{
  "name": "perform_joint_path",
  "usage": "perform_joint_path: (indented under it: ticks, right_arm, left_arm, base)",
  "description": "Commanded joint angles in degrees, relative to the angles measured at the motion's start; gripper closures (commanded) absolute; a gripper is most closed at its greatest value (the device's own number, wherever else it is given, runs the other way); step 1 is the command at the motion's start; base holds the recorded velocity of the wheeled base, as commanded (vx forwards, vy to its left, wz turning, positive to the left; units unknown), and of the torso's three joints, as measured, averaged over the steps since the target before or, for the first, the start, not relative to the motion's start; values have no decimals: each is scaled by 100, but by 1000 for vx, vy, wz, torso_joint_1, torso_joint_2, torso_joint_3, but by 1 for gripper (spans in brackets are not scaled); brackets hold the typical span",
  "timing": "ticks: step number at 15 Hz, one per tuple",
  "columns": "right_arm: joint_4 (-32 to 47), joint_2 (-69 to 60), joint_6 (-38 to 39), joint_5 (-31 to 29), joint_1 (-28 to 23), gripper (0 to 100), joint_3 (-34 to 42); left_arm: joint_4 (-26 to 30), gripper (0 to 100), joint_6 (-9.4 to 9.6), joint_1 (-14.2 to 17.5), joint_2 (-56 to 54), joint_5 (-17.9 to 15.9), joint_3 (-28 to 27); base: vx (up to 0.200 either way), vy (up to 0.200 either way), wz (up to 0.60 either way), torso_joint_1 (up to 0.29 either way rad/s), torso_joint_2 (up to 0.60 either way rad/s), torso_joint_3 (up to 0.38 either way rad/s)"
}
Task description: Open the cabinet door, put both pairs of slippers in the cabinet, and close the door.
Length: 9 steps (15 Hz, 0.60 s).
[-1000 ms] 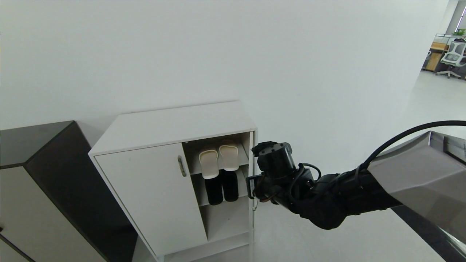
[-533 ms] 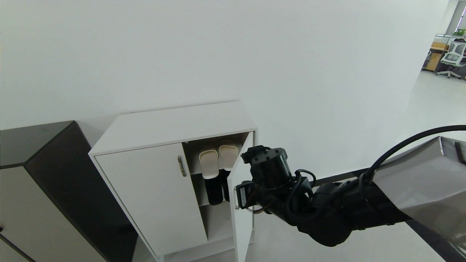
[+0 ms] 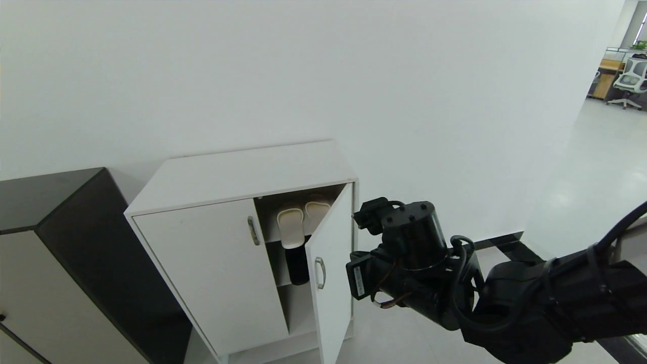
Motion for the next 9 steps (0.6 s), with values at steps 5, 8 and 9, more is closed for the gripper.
perform_joint_path:
  ticks: [5, 8, 9]
  right_arm:
    - [-471, -118, -21, 38, -8, 100, 340]
    - [-831, -258, -469, 12, -149, 100, 762]
    - [-946, -320, -654, 30, -263, 100, 938]
  left_arm:
    - [-1, 100, -2, 2, -1, 1, 0]
    - [-10, 100, -2, 2, -1, 1, 0]
    - [-1, 100, -2, 2, -1, 1, 0]
  base:
    - [0, 0, 480, 4, 4, 2]
    - [0, 0, 0, 0, 0, 0]
    - [0, 0, 0, 0, 0, 0]
